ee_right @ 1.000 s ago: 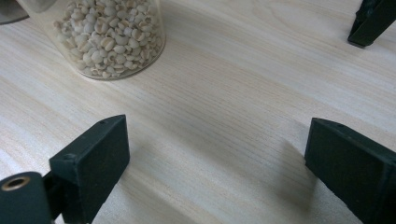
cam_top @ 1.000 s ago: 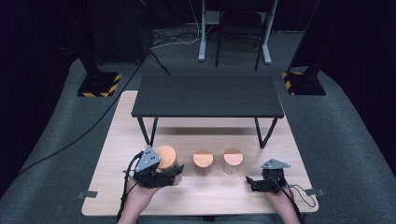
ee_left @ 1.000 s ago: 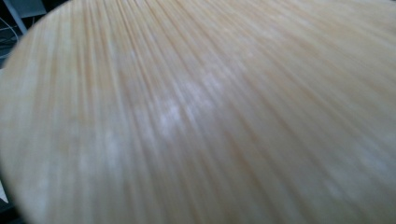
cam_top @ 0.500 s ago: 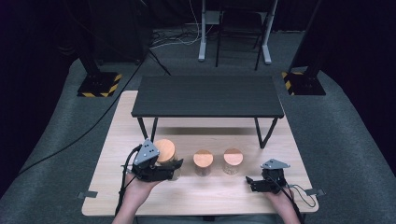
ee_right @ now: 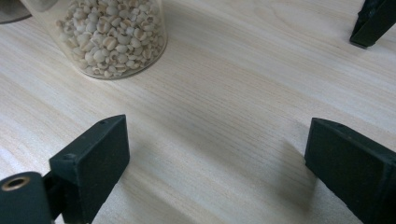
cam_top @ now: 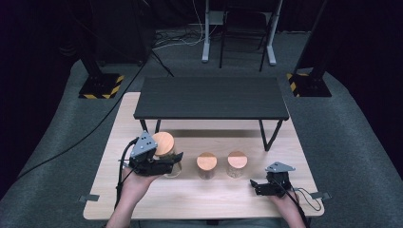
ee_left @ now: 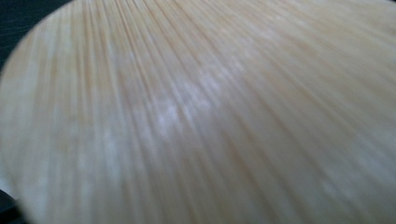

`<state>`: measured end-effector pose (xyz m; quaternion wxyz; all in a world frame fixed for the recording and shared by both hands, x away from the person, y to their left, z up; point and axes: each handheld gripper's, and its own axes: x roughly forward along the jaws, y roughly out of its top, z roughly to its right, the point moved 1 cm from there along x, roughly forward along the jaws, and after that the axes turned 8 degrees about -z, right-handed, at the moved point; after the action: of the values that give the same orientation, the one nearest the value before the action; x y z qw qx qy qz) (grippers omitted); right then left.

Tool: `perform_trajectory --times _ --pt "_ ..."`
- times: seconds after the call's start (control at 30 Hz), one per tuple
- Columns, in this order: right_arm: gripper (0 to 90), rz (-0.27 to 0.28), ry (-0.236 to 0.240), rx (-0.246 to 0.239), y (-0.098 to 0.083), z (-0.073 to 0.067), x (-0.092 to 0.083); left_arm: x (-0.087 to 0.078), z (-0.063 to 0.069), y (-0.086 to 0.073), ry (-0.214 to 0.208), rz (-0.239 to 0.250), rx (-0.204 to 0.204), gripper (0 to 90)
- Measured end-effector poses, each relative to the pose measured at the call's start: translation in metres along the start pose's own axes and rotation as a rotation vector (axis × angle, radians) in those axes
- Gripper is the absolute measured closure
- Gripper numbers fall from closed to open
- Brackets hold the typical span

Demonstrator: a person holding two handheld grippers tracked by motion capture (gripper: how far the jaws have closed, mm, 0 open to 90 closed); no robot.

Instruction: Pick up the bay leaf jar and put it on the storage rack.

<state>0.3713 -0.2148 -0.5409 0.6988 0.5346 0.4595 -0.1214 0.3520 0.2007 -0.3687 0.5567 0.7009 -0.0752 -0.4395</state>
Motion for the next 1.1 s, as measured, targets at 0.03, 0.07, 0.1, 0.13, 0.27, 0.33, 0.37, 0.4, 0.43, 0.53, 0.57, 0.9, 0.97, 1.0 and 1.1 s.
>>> perform_trajectory --times 0.03,0.07,0.1,0.13,0.27,0.33,0.37,0.4,0.43,0.53,0.57,0.9,0.97,1.0,1.1 --pt "5.9 0.000 0.000 0.000 0.000 0.000 0.000 -0.001 -0.001 0.001 0.003 0.001 -0.001 25.1" --pt "5.9 0.000 0.000 0.000 0.000 0.000 0.000 -0.002 -0.003 0.003 0.009 0.005 -0.004 25.1" --pt "5.9 0.000 0.000 0.000 0.000 0.000 0.000 -0.002 -0.003 0.003 0.009 0.005 -0.004 25.1" --pt "5.9 0.000 0.000 0.000 0.000 0.000 0.000 -0.003 -0.004 0.005 0.011 0.006 -0.005 25.1" --pt "5.8 0.000 0.000 0.000 0.000 0.000 0.000 -0.006 -0.006 0.013 0.024 0.011 0.004 25.1" --pt "5.8 0.000 0.000 0.000 0.000 0.000 0.000 -0.006 -0.006 0.015 0.028 0.011 0.008 25.1" --pt "5.8 0.000 0.000 0.000 0.000 0.000 0.000 -0.007 -0.006 0.016 0.032 0.011 0.011 25.2" --pt "5.8 0.000 0.000 0.000 0.000 0.000 0.000 -0.007 -0.006 0.018 0.035 0.012 0.013 25.2" --pt "5.8 0.000 0.000 0.000 0.000 0.000 0.000 -0.007 -0.006 0.020 0.035 0.014 0.014 25.1" --pt "5.8 0.000 0.001 -0.001 0.000 0.000 0.000 -0.008 -0.007 0.026 0.040 0.016 0.021 25.1" --pt "5.8 0.000 0.001 -0.001 0.000 0.000 0.000 -0.009 -0.007 0.028 0.041 0.015 0.022 25.1" --pt "5.7 0.000 0.002 -0.002 0.000 0.000 0.000 -0.013 -0.013 0.049 0.047 0.019 0.028 25.2" --pt "5.7 0.000 0.002 -0.002 0.000 0.000 0.000 -0.013 -0.014 0.053 0.041 0.025 0.021 25.2" --pt "5.8 0.000 0.002 -0.003 0.000 0.000 0.000 -0.013 -0.014 0.054 0.040 0.026 0.017 25.2" --pt "5.7 0.000 0.002 -0.003 0.000 0.000 0.000 -0.013 -0.016 0.059 0.050 0.022 0.021 25.2"
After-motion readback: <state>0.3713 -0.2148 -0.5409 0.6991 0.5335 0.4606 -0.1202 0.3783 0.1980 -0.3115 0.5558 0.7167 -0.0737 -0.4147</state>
